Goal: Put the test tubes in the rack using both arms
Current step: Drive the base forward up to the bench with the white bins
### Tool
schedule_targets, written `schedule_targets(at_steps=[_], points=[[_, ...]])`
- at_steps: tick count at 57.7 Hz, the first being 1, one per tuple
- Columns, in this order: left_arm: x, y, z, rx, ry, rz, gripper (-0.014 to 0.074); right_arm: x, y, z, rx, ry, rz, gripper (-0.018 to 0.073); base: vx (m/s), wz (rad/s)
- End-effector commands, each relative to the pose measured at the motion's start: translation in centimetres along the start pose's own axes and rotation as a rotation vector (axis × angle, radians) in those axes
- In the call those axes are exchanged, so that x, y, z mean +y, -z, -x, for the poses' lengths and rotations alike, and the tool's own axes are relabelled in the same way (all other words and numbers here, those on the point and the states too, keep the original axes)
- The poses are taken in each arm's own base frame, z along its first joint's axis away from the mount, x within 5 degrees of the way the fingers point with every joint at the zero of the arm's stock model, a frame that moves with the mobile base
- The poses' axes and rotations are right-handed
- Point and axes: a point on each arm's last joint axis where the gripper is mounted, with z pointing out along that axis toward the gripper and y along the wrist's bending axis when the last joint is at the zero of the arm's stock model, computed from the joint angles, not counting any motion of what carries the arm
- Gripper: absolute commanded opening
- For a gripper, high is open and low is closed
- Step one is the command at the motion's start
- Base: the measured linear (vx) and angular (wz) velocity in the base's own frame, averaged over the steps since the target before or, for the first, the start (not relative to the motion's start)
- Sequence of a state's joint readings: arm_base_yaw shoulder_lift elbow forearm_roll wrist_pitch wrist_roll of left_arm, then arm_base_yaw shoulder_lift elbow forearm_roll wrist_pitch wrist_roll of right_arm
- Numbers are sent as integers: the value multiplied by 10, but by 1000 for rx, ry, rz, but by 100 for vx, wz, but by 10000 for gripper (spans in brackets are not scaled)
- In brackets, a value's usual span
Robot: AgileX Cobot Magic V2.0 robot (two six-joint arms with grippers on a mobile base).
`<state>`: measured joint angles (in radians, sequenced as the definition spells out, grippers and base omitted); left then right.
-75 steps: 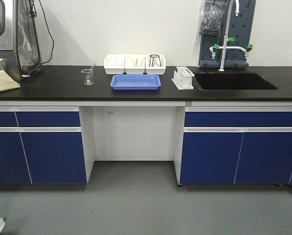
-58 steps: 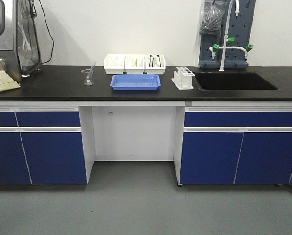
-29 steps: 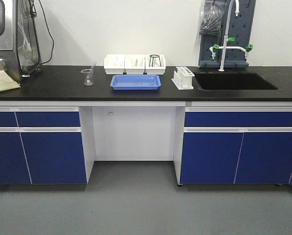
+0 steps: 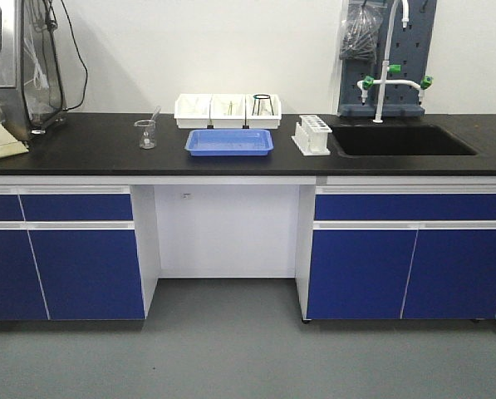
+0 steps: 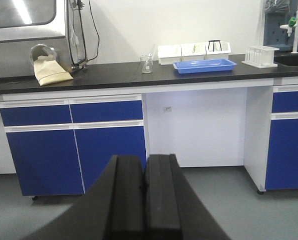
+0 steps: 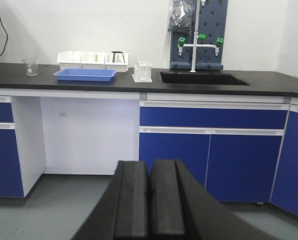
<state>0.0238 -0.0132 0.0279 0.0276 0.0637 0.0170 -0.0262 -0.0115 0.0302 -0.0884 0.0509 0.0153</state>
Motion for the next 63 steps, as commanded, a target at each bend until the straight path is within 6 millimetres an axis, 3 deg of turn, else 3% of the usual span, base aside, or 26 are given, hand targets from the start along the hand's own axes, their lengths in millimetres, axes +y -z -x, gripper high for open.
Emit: schedule_targets(at_steps=[1,63], points=[[1,3,17,-117,13,2,-4,0,0,3,-73,11,-6,-8,15,4],[1,3,17,-117,13,2,-4,0,0,3,-73,11,-6,-8,20,-1]])
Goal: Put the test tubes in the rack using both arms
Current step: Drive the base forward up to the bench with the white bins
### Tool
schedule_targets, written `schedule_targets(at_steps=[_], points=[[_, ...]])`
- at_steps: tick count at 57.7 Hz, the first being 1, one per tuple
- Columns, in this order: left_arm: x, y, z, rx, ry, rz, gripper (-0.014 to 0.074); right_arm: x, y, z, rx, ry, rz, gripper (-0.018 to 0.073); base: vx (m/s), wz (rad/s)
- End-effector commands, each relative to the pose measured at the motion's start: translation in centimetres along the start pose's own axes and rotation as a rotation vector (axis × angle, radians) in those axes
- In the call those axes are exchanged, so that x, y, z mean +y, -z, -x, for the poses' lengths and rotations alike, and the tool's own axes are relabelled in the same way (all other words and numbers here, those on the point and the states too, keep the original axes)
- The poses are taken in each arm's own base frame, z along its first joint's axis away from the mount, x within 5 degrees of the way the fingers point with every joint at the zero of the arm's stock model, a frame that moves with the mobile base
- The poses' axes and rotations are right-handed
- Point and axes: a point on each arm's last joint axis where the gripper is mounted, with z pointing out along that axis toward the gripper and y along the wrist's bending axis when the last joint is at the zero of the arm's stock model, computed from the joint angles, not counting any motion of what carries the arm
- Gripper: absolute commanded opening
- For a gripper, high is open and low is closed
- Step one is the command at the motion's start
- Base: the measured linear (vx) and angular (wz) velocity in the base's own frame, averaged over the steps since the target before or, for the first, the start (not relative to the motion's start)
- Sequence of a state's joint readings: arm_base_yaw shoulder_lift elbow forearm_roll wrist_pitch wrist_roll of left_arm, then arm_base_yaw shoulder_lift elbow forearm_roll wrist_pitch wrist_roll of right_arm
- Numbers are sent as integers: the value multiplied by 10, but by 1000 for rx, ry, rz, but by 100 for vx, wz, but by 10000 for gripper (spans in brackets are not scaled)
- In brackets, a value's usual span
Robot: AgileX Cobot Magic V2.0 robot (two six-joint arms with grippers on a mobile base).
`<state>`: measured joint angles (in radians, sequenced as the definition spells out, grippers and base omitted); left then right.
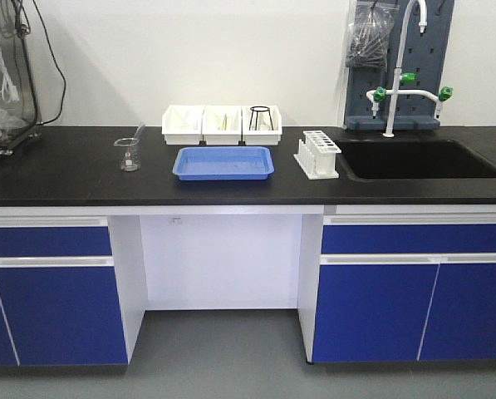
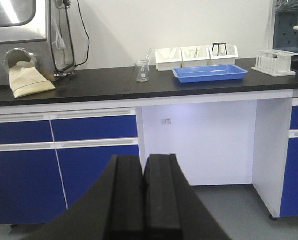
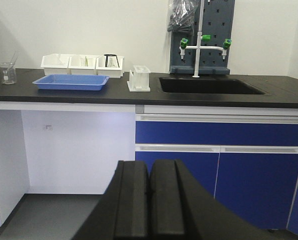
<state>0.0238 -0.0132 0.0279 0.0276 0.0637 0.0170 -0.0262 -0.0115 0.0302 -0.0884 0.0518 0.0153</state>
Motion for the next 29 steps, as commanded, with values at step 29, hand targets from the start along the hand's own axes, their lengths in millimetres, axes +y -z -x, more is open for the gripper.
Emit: schedule_targets(at_steps=[29], points=[[1,3,17,-117,13,2,-4,0,0,3,-74,11,-6,-8,41,2]])
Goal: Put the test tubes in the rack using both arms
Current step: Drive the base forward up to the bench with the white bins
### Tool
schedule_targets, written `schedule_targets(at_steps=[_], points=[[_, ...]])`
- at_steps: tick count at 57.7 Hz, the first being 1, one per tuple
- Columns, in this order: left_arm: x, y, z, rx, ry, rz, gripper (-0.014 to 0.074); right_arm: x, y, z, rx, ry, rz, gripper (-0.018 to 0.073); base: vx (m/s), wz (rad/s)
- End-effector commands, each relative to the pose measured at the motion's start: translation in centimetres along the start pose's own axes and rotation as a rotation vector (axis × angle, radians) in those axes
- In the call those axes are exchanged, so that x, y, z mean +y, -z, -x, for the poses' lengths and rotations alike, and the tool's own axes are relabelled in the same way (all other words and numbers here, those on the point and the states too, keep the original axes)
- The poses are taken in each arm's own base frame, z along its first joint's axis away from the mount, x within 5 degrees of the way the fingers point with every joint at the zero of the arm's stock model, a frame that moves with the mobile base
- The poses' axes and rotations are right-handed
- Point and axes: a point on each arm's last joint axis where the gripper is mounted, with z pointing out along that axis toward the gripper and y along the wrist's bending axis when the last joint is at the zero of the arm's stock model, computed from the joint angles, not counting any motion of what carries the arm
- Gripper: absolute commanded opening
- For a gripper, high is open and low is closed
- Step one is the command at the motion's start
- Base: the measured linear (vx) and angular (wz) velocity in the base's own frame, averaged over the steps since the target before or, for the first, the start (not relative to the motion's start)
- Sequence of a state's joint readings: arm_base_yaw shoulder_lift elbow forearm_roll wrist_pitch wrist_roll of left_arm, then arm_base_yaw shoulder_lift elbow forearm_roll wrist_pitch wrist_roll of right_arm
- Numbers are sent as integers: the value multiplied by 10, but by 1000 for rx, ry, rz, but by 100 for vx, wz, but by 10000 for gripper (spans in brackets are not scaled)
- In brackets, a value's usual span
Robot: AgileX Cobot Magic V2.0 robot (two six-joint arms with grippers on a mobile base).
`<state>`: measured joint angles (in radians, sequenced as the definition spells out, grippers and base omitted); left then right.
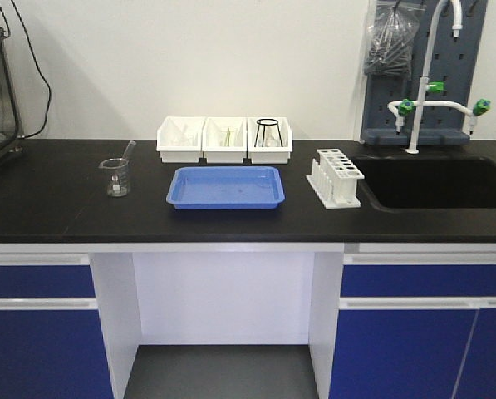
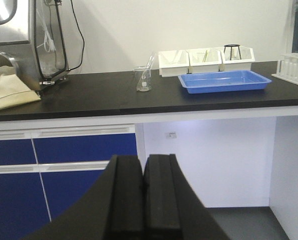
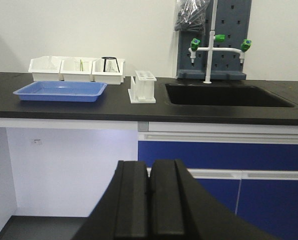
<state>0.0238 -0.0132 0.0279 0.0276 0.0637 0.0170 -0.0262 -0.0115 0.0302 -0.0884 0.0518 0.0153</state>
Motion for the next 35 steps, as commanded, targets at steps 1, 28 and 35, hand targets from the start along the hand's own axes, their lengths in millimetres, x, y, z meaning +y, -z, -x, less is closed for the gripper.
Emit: schedule_targets(at_steps=[1,28,35], points=[[1,3,17,-117,13,2,-4,0,0,3,-74,11,-6,-8,47,4],[1,3,17,-117,13,2,-4,0,0,3,-74,11,-6,-8,51,3],[1,3,17,-117,13,2,-4,0,0,3,-74,11,-6,-8,55,-1]])
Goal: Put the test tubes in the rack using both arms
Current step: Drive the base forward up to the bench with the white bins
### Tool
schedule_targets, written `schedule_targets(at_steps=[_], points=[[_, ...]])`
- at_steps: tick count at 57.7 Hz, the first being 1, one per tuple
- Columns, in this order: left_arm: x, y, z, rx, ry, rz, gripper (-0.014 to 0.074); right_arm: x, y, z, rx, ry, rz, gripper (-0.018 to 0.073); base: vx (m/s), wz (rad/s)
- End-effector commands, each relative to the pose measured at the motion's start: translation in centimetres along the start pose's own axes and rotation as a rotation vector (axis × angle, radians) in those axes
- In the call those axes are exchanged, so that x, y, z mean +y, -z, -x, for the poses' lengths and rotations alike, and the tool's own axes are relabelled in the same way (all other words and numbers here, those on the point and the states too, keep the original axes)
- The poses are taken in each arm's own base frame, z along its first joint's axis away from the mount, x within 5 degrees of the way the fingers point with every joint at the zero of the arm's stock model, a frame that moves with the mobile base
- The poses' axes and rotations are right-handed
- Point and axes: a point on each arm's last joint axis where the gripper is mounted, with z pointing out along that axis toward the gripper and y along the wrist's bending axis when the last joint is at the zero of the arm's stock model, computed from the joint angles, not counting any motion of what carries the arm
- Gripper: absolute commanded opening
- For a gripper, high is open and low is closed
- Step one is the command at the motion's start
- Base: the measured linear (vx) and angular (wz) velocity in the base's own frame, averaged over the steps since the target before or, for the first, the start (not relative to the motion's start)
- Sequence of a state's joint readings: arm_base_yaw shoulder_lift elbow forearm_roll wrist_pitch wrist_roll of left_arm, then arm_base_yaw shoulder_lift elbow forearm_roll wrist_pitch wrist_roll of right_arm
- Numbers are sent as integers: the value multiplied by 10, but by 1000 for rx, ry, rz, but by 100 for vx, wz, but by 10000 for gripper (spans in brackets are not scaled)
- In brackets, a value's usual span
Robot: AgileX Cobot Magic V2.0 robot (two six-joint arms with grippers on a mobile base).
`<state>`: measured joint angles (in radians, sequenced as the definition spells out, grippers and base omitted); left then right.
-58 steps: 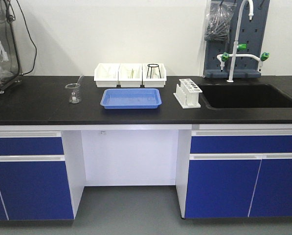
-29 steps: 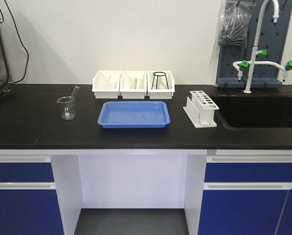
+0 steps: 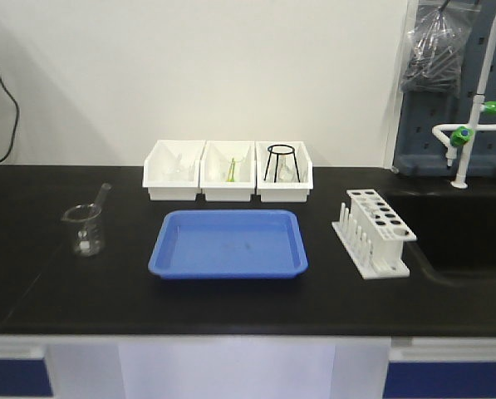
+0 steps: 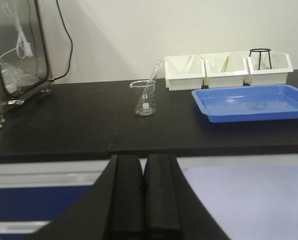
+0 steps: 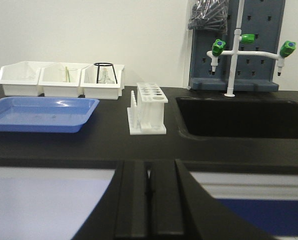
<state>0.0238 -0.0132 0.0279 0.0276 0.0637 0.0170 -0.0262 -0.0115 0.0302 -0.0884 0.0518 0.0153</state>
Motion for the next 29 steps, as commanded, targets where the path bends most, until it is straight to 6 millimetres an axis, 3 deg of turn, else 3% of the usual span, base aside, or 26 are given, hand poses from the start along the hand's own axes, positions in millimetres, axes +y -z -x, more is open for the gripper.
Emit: schedule_targets(at_steps=[1,29], points=[[1,3,17,-117,13,2,-4,0,0,3,-74,11,-6,-8,54,-2],[1,3,17,-117,13,2,-4,0,0,3,-74,11,-6,-8,47,-1]])
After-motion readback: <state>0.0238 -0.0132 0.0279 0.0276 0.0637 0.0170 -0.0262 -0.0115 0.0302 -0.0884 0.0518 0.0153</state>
